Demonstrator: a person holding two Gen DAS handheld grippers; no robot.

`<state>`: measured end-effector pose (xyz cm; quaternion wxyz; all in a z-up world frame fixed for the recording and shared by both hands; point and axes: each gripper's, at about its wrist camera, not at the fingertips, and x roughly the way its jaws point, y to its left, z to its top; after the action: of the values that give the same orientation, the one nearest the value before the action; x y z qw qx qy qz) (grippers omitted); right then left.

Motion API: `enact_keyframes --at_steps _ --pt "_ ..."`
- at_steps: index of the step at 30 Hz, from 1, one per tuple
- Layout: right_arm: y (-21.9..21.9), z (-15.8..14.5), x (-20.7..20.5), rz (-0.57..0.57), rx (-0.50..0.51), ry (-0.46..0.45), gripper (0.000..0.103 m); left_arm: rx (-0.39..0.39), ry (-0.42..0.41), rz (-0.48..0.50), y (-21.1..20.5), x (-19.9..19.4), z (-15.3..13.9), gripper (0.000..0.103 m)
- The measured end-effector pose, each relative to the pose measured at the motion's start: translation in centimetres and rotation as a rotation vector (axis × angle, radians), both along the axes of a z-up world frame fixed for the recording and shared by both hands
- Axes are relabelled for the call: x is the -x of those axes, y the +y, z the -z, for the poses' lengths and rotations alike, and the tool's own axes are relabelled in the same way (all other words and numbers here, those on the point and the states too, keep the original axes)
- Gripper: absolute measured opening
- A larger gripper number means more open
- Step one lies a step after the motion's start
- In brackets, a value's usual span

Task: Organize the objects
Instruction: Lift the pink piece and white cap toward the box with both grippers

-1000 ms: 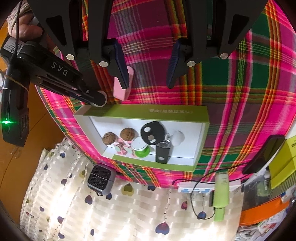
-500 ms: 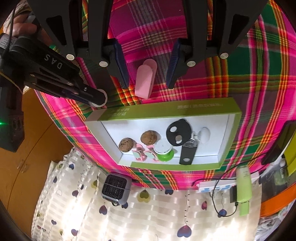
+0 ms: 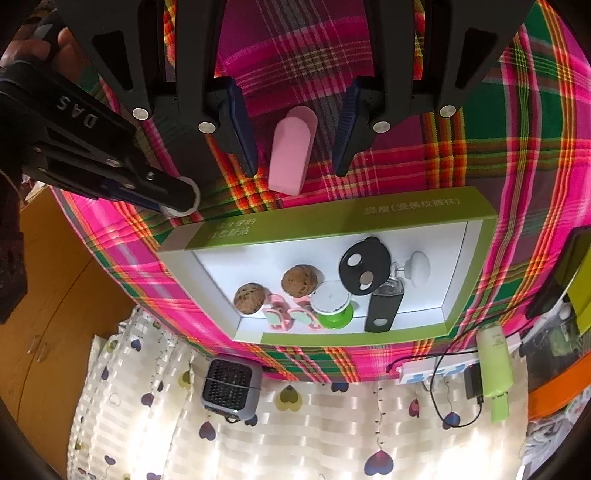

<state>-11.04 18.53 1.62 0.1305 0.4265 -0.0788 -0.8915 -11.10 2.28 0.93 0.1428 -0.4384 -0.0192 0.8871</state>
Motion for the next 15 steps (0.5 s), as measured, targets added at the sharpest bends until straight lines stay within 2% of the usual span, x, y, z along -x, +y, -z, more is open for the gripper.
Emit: enact_keyframes --at_steps 5,8,13,15 --pt "0.12 0.05 0.02 0.004 -0.001 -0.002 0.02 -0.005 0.003 -0.006 -0.03 0.19 0.17 0.038" --pt "0.12 0.17 0.09 0.003 0.0 -0.006 0.02 0.006 0.008 -0.014 0.03 0.29 0.23 0.03" --pt "0.18 0.21 0.15 0.001 0.001 -0.008 0.02 0.013 0.011 -0.018 0.01 0.37 0.25 0.027" --pt "0.17 0.19 0.16 0.001 0.0 -0.008 0.02 0.016 0.012 -0.02 -0.05 0.41 0.25 0.022"
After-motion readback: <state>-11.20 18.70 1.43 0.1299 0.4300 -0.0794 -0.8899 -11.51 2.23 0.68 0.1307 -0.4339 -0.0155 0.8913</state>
